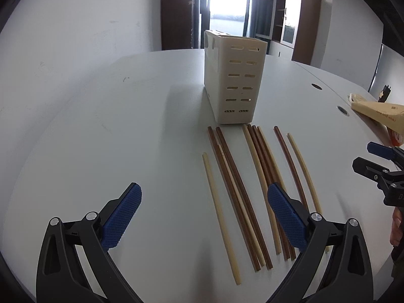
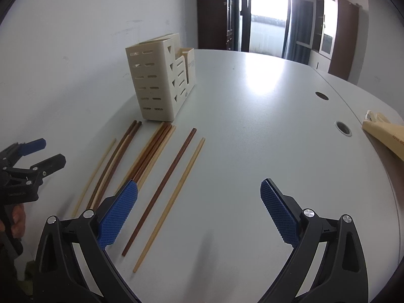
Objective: Organize utensils
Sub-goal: 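Move the left tool toward the chopsticks while the right tool approaches them too, then close the left tool on a light chopstick while the right tool grasps another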
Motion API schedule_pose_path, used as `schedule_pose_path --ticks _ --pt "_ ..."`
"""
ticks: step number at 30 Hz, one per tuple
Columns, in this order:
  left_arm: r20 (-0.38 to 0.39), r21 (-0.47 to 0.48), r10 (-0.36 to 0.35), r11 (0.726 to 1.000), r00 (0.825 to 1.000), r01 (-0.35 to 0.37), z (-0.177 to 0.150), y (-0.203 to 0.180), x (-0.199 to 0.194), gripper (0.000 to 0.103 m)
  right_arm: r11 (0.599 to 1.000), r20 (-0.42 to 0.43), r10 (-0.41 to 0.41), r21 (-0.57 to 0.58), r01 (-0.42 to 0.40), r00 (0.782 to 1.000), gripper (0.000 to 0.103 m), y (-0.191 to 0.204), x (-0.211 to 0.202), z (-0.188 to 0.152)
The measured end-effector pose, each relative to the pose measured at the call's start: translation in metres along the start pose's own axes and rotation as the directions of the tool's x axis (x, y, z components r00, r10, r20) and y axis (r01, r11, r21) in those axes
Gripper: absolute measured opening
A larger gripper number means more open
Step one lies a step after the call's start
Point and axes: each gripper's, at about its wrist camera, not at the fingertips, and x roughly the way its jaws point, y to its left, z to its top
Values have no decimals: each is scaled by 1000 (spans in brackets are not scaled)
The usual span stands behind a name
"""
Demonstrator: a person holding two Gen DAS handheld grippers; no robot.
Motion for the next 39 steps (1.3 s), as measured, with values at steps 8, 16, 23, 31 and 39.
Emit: schedule_pose_path --ticks 8,16,23,31,39 --pt "-156 -24 11 1000 988 -15 32 15 37 97 999 -130 22 31 -18 991 99 -7 27 26" --pt "-289 -66 -10 998 957 -10 50 21 82 97 999 -241 -1 51 13 971 99 -13 67 42" --pt "-334 -75 -9 997 942 -17 54 19 105 96 997 -294 -18 67 40 956 98 -21 96 59" --pt "-370 -70 0 997 929 -27 59 19 124 87 997 -347 -45 46 65 937 84 -15 128 69" --pt "-398 -44 -8 999 917 -10 62 8 133 70 993 -365 -108 -4 115 925 70 -3 144 72"
